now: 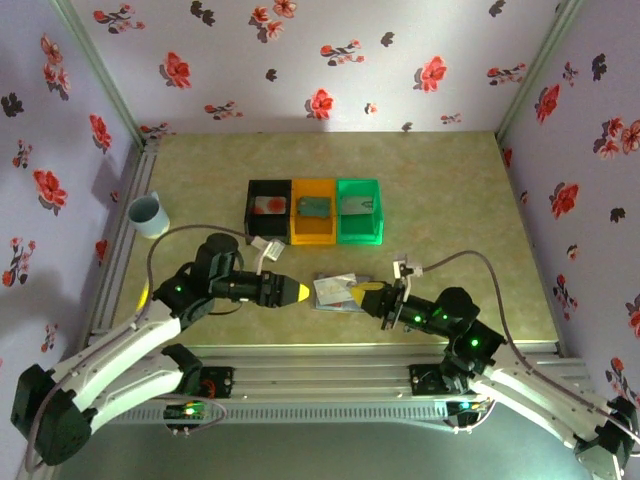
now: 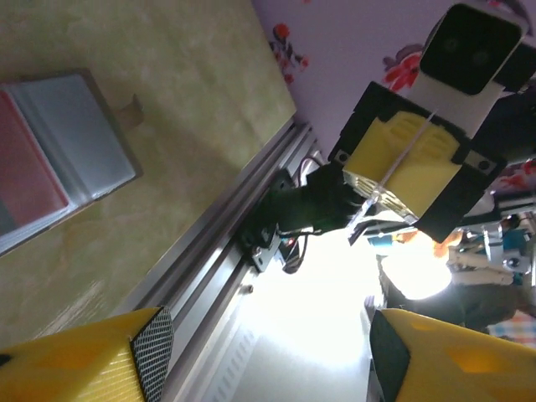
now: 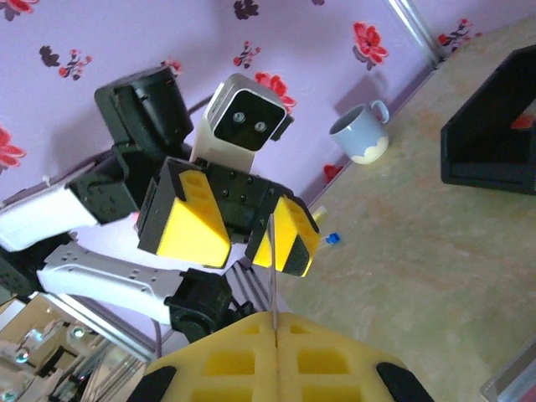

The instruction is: Take the credit cards out of the card holder

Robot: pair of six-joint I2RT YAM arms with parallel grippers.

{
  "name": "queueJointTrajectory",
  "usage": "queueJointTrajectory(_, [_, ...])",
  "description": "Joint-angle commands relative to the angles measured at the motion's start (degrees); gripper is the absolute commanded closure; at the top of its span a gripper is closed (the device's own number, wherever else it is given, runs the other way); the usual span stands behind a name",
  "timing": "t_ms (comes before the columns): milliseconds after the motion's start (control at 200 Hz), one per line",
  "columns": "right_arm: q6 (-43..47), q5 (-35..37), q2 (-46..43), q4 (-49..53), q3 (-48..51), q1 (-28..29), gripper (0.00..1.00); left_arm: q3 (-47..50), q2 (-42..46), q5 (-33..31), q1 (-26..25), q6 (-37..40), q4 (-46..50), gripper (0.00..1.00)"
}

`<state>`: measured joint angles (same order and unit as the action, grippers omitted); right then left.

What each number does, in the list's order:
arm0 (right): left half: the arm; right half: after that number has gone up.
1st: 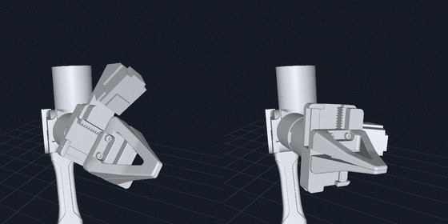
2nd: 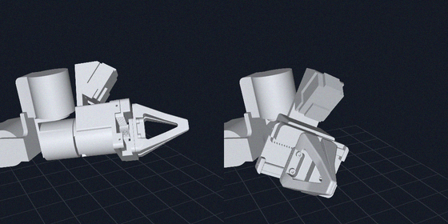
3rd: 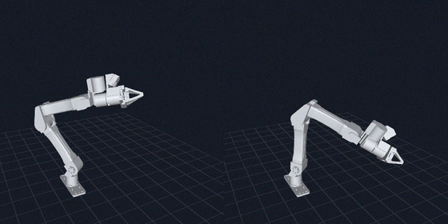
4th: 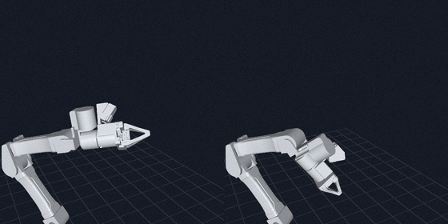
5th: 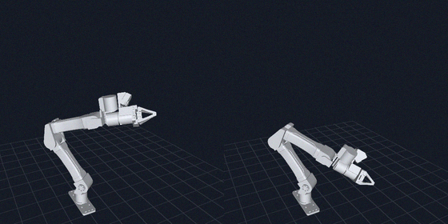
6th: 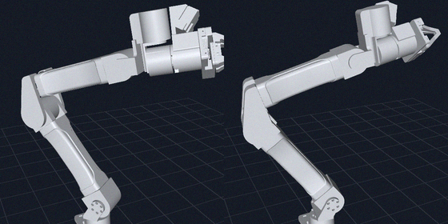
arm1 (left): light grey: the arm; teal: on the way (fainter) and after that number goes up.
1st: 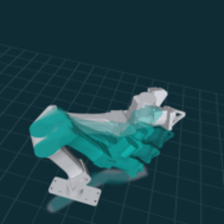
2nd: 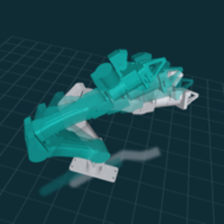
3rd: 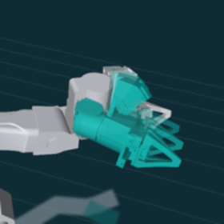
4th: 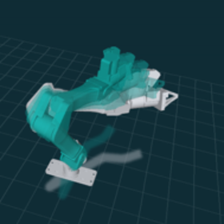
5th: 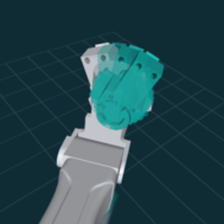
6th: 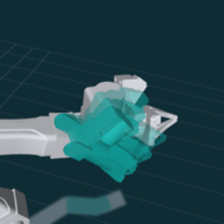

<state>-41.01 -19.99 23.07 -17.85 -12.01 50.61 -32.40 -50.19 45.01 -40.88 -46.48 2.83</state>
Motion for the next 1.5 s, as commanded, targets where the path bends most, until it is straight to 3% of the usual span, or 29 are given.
queueJointTrajectory(0, [-2.75,2.85,0.84,-2.29,-0.91,-0.2,1.0,3.14,1.13,-0.33,-1.11,-12.3,-21.83,0.31])
queueJointTrajectory(230, [-5.56,1.97,4.17,-8.31,-0.75,-0.18,1.0,6.07,-0.04,-3.78,-5.09,-16.05,-33.87,0.28])
queueJointTrajectory(570, [-7.33,2.6,4.26,-10.13,0.0,-0.17,1.0,8.5,-1.99,-4.84,-7.67,-16.71,-38.55,0.34])
queueJointTrajectory(855, [-8.96,3.24,7.15,-12.08,0.4,-0.12,1.0,8.72,-3.89,-5.45,-8.94,-17.39,-41.94,0.58])
queueJointTrajectory(1110, [-9.33,2.0,10.16,-14.16,-0.46,0.28,1.0,9.02,-6.32,-6.08,-9.97,-18.33,-45.72,0.72])
queueJointTrajectory(1185, [-9.11,2.16,9.97,-13.28,-0.62,0.33,1.0,8.96,-6.04,-6.33,-9.92,-18.13,-45.1,0.79])
queueJointTrajectory(1315, [-8.27,2.14,8.97,-9.84,-1.45,0.3,1.0,8.3,-4.66,-6.67,-9.85,-16.67,-41.03,1.0])
queueJointTrajectory(1375, [-7.99,1.99,8.37,-8.02,-1.79,0.29,1.0,7.68,-3.86,-6.78,-9.75,-15.51,-37.82,1.0])
queueJointTrajectory(1420, [-7.56,1.97,7.86,-6.2,-2.17,0.29,0.95,6.85,-3.39,-6.7,-9.66,-14.4,-34.51,1.0])
queueJointTrajectory(1495, [-6.94,2.18,6.67,-2.8,-2.8,0.28,0.77,5.08,-2.66,-5.67,-9.33,-11.92,-28.71,1.0])
